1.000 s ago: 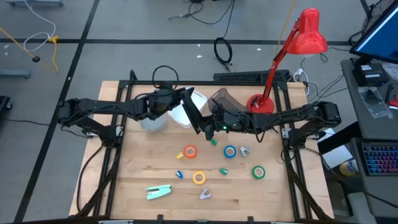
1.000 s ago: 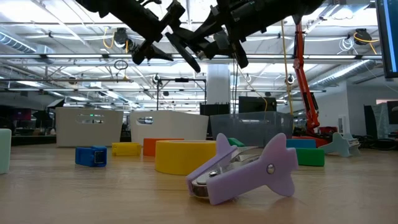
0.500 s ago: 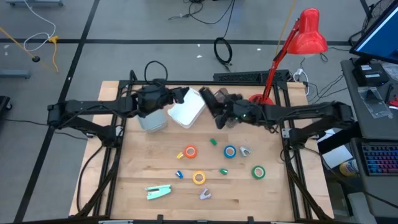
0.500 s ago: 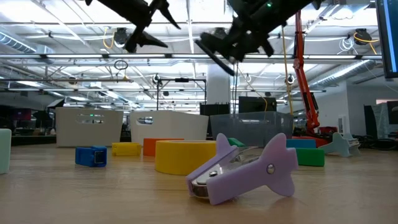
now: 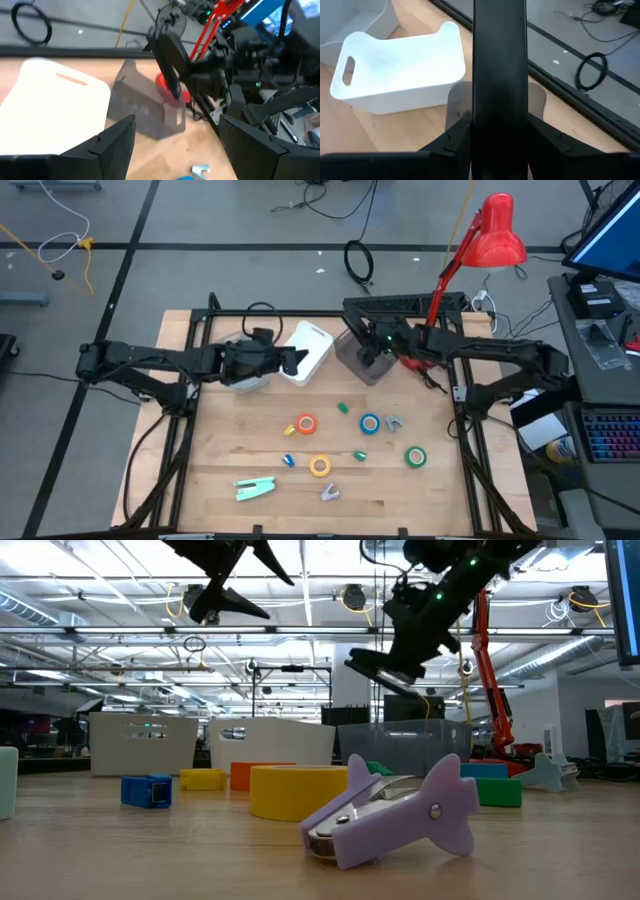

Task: Pick and place Stapler, Stapler remover, tape
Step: Put the black stapler into the black bin

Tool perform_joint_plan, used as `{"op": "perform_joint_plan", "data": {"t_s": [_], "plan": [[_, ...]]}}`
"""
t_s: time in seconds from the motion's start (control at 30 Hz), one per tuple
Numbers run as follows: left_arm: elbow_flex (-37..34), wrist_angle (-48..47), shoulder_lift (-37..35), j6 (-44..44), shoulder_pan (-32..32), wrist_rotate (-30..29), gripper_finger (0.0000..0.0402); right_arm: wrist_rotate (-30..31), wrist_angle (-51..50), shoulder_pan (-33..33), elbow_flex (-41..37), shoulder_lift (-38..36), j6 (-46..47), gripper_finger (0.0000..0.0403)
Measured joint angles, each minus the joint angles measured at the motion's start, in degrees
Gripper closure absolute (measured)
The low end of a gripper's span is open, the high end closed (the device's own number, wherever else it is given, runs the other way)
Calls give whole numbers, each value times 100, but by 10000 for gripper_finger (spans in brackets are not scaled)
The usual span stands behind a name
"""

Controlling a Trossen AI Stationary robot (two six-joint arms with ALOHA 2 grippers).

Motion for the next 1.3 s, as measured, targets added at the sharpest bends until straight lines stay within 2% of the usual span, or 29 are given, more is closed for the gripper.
{"op": "perform_joint_plan", "data": {"t_s": [0.23, 0.6, 0.7, 0.93, 1.3], "plan": [[0, -521, 1, -617, -159, -103, 126, -423, -269, -200, -5, 501, -89, 268], [0, -589, 0, -524, -673, -1262, 112, -415, -565, -397, 0, 1024, -277, 268], [0, -679, 0, -568, -743, -1307, 116, -482, -853, -513, -15, 1032, -286, 268], [0, -952, 0, -642, -913, -1493, 126, -729, -655, -638, -224, 1122, -333, 268], [0, -1035, 0, -677, -928, -1530, 110, -729, -251, -668, -485, 1116, -331, 264]]}}
